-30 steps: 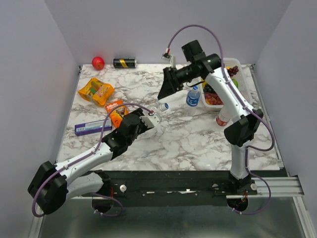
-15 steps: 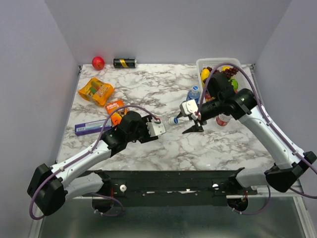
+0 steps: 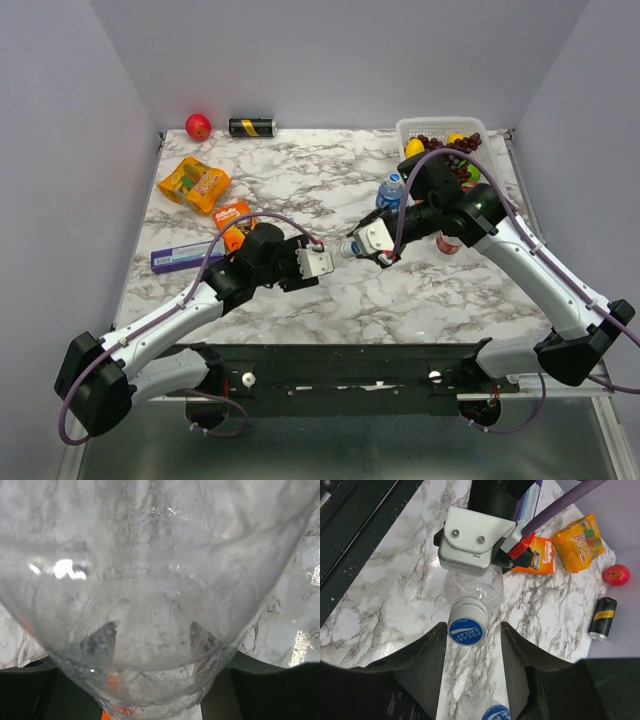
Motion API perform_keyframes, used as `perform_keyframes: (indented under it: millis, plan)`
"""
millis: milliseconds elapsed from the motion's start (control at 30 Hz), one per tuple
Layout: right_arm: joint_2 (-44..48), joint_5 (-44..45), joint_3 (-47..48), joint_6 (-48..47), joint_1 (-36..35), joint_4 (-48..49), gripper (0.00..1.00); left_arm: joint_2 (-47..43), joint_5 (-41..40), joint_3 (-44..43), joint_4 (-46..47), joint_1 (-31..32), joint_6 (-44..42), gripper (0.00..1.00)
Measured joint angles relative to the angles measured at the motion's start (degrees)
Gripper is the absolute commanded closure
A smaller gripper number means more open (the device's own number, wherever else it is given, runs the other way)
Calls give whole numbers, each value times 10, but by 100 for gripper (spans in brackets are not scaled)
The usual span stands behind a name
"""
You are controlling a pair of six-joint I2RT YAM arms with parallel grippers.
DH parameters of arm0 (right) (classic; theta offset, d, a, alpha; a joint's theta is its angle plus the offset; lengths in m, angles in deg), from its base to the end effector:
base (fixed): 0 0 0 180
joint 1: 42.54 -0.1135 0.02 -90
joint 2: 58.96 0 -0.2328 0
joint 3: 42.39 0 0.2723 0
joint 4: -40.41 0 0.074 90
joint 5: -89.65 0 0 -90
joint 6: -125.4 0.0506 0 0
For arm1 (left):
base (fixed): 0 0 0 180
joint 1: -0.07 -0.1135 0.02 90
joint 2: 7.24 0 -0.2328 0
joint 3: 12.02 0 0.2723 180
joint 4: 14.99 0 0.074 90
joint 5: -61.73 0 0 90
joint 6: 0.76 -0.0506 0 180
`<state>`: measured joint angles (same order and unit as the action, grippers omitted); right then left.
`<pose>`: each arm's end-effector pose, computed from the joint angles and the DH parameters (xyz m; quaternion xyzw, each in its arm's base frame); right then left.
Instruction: Screw on the bottle caps
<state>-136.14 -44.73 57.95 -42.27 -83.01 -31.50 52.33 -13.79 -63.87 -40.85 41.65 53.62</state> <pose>0.1987 0.2160 0.3648 -0.8117 0.3313 0.2310 0.4219 0.1969 -0.1916 0.2096 0.5919 0.6460 -0.1353 0.4625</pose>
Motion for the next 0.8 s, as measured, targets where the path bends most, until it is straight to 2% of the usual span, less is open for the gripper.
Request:
perform_keyframes:
  millis: [133, 200, 233, 333, 433, 467, 533, 667, 733, 800]
  plan:
    - [-5, 2, 0, -10, -5, 0, 52, -5, 1, 0, 2, -1, 3, 100]
    - [-8, 2, 0, -15, -7, -1, 60, -8, 1, 0, 3, -1, 7, 100]
    - [-10, 2, 0, -19, -8, -2, 69, -9, 1, 0, 4, -3, 10, 100]
    - [-15, 4, 1, -16, -8, 0, 86, -9, 1, 1, 3, -4, 14, 100]
    - [-33, 11, 21, 31, -8, 0, 93, -9, -7, 5, 6, -5, 26, 100]
    - [-45, 16, 34, 69, -8, 0, 100, -10, -20, 8, 15, -7, 32, 100]
    - [-90, 34, 91, 164, -6, -6, 100, -12, -68, 17, 44, -7, 45, 100]
    - [-235, 31, 282, 426, 24, -35, 100, -5, -247, 35, 152, -12, 37, 100]
    - [-271, -8, 284, 547, 53, -9, 99, 16, -325, 45, 204, -16, -11, 100]
    - [-286, -64, 226, 681, 86, 24, 98, 38, -371, 64, 251, -14, -82, 100]
